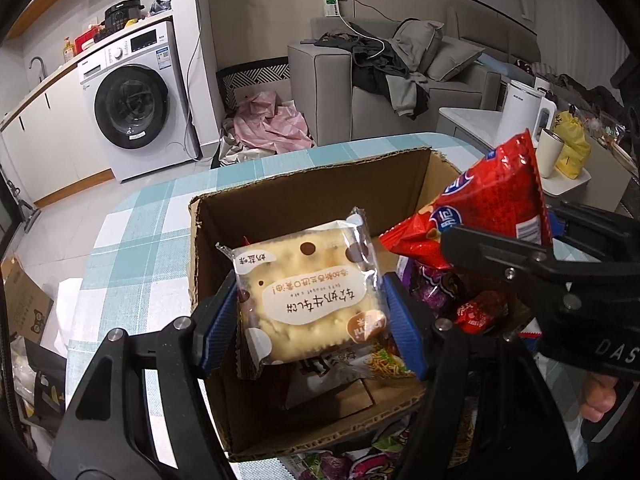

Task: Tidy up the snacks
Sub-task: 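Open both tools to drop the packs into the box, then move both tools back down to the remaining snacks beside the box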

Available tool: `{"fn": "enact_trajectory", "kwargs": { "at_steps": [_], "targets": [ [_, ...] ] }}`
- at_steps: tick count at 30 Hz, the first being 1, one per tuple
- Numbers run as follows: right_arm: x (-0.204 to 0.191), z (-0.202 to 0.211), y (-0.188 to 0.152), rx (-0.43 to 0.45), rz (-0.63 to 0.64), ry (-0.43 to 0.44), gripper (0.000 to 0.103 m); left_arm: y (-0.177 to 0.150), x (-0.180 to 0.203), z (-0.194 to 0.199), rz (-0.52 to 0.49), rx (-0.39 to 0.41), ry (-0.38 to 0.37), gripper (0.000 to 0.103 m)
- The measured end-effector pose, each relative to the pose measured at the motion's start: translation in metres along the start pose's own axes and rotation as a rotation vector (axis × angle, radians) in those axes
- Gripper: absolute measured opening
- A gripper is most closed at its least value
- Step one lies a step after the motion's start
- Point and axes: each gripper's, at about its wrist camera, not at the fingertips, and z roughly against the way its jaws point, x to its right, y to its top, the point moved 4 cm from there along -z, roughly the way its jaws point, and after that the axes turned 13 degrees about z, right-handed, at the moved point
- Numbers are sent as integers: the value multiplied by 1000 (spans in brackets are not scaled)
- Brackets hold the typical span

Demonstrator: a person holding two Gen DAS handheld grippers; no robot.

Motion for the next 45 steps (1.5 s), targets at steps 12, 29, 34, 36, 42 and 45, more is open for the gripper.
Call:
{"fn": "enact_trajectory", "kwargs": {
  "at_steps": [12, 29, 34, 36, 42, 45],
  "targets": [
    [-1, 24, 2, 56, 43, -30, 68, 1, 3, 13, 21, -3, -11, 81],
    [-2, 81, -22, 90, 32, -33, 103, -22, 2, 87, 44, 64, -4, 102],
    [-8, 89, -30, 91, 32, -23, 103, -31, -6, 107, 59, 73, 2, 102],
    [-10, 92, -31, 90, 44, -25, 103, -36, -9, 115, 64, 77, 4, 102],
    [-14, 100, -40, 91, 42, -28, 103, -47, -18, 123, 82, 63, 12, 102],
    [-15, 103, -46, 83, 43, -24, 103, -51, -22, 122, 91, 51, 14, 102]
  ]
}}
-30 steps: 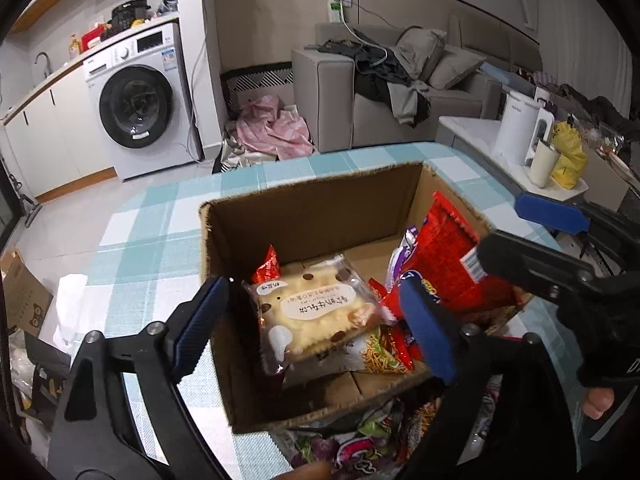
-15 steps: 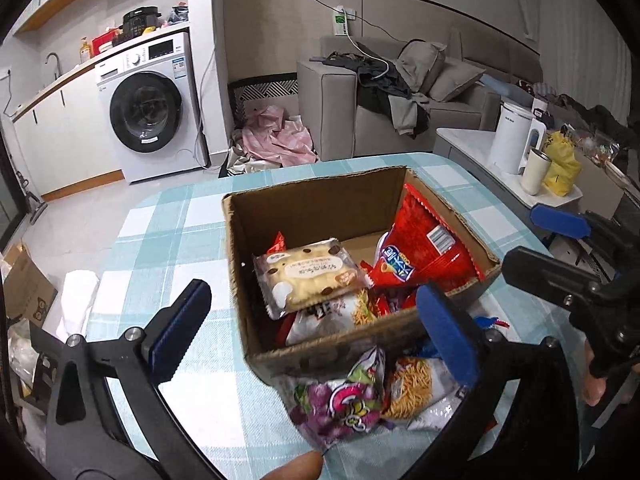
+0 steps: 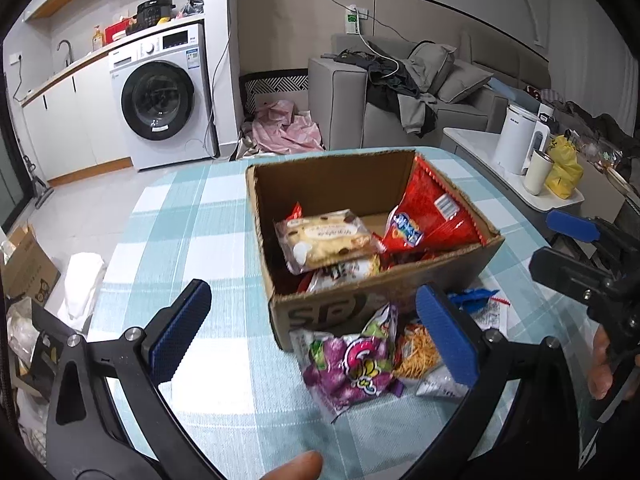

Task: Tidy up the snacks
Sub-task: 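Move both tools back down to the remaining snacks beside the box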

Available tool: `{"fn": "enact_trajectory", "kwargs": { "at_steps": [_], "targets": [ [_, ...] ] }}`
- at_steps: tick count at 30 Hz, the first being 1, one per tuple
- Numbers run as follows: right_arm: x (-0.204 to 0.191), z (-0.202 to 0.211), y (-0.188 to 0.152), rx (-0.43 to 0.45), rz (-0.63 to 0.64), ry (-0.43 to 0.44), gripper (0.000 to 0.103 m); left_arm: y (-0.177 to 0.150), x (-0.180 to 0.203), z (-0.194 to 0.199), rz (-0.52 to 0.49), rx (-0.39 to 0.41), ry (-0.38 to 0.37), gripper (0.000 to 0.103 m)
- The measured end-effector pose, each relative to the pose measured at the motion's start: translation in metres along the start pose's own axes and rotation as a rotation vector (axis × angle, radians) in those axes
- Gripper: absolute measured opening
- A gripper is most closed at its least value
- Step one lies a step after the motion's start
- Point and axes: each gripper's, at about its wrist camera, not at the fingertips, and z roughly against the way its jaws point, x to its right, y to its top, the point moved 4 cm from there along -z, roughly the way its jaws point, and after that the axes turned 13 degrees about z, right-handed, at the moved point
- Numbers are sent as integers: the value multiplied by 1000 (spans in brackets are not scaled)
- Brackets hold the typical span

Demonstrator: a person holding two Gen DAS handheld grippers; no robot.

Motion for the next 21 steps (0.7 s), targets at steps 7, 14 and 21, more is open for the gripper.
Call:
{"fn": "enact_trajectory", "kwargs": {
  "at_steps": [7, 14, 21],
  "targets": [
    [2, 3, -17, -30, -18, -11, 103, -15, -8, 1, 15, -18, 6, 102],
    [4, 2, -28, -56, -23, -13, 103, -30, -9, 7, 5, -27, 3, 102],
    [5, -3, -42, -96, -25, -13, 103, -41, -11, 6, -6, -48, 10, 102]
  ]
}}
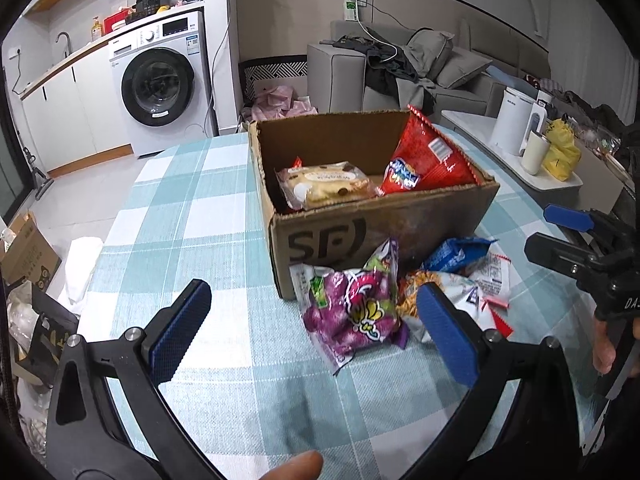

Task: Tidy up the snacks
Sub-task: 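Move both tools back down to the remaining snacks beside the box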

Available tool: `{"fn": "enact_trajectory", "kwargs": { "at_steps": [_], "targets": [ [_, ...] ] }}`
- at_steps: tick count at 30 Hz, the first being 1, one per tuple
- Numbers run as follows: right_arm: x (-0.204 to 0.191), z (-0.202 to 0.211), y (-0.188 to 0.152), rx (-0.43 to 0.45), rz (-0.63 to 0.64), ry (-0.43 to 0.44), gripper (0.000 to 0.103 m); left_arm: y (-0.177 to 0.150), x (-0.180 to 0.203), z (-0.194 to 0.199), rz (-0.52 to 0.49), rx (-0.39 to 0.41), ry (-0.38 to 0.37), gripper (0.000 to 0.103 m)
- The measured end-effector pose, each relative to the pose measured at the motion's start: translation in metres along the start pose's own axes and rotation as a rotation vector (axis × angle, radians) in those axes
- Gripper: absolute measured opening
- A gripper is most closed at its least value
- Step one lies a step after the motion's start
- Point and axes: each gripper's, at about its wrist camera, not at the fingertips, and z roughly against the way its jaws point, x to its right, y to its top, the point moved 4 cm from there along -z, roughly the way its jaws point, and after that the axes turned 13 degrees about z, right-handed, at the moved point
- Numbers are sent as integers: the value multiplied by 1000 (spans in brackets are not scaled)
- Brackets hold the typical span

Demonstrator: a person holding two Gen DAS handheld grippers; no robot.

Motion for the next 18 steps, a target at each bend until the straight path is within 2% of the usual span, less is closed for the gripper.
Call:
{"fn": "enact_trajectory", "kwargs": {
  "at_steps": [8, 18],
  "targets": [
    [4, -13, -17, -46, -11, 3, 103, -12, -4, -13, 11, -39, 1, 102],
    [15, -34, -31, -113, -10, -12, 103, -18, -8, -38, -10, -71, 46, 102]
  ]
}}
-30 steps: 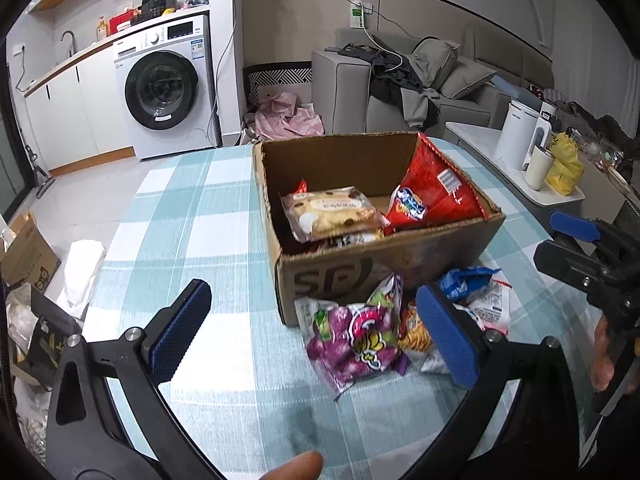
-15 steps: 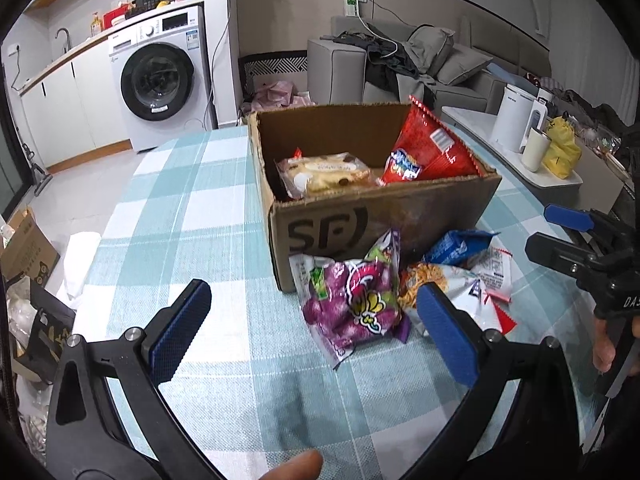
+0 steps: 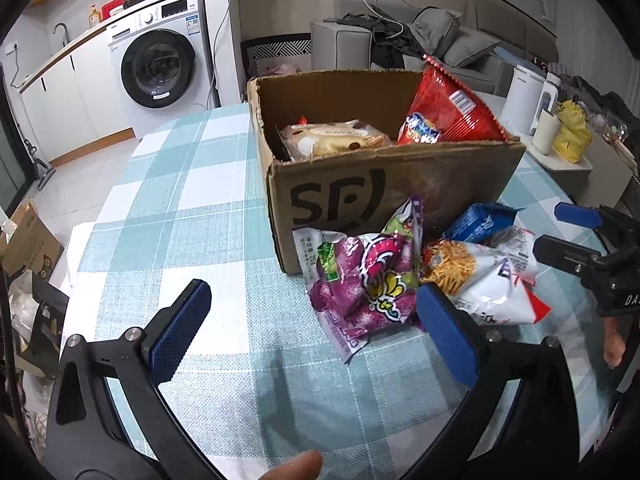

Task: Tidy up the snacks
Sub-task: 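Move both tools back down to the remaining snacks beside the box, then grasp the purple snack bag with the left tool while the right tool grasps the white-red noodle pack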

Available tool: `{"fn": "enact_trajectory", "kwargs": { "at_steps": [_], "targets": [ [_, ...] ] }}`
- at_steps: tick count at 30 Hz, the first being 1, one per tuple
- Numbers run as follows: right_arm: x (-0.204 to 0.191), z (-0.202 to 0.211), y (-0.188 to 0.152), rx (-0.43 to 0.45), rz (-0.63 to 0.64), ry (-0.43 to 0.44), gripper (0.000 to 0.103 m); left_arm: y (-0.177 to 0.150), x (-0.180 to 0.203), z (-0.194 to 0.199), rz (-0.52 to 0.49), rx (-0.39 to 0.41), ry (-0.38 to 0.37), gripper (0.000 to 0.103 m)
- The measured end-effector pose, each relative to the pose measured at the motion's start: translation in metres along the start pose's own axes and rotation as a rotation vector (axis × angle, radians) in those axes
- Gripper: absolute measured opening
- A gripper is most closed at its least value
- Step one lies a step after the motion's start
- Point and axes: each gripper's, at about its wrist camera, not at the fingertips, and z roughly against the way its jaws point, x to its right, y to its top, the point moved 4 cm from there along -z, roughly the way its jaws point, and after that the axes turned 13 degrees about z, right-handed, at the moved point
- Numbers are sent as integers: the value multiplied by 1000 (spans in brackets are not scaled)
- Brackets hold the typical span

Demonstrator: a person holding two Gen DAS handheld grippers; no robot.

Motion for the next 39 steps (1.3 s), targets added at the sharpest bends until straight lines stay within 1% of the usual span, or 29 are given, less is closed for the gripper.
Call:
{"fn": "enact_trajectory", "kwargs": {
  "at_steps": [3, 7, 14, 19, 22, 25, 31, 37, 39],
  "targets": [
    [4, -7, -3, -18, -4, -1, 103, 0, -2, -4, 7, -7, 3, 102],
    [6, -14, -7, -42, 0, -3, 103, 0, -4, -11, -9, -18, 19, 102],
    [7, -33, -12, -95, 11, -20, 103, -3, -7, -26, -2, -59, 8, 102],
    [5, -38, -14, -109, 32, -22, 103, -3, -4, -30, -9, -68, -31, 102],
    [6, -41, -14, -112, 34, -23, 103, -3, -3, -34, -15, -69, -22, 102],
    [6, -43, -14, -127, 52, -36, 103, -1, -3, -41, -4, -84, -26, 102],
    [9, -47, -16, -150, 71, -45, 103, -1, -1, -49, 2, -91, -29, 102],
    [18, -52, -17, -149, 56, -56, 102, 7, -4, -55, 29, -94, -43, 102],
    [19, -54, -17, -149, 52, -55, 102, 8, -3, -57, 24, -98, -47, 102]
  ]
}}
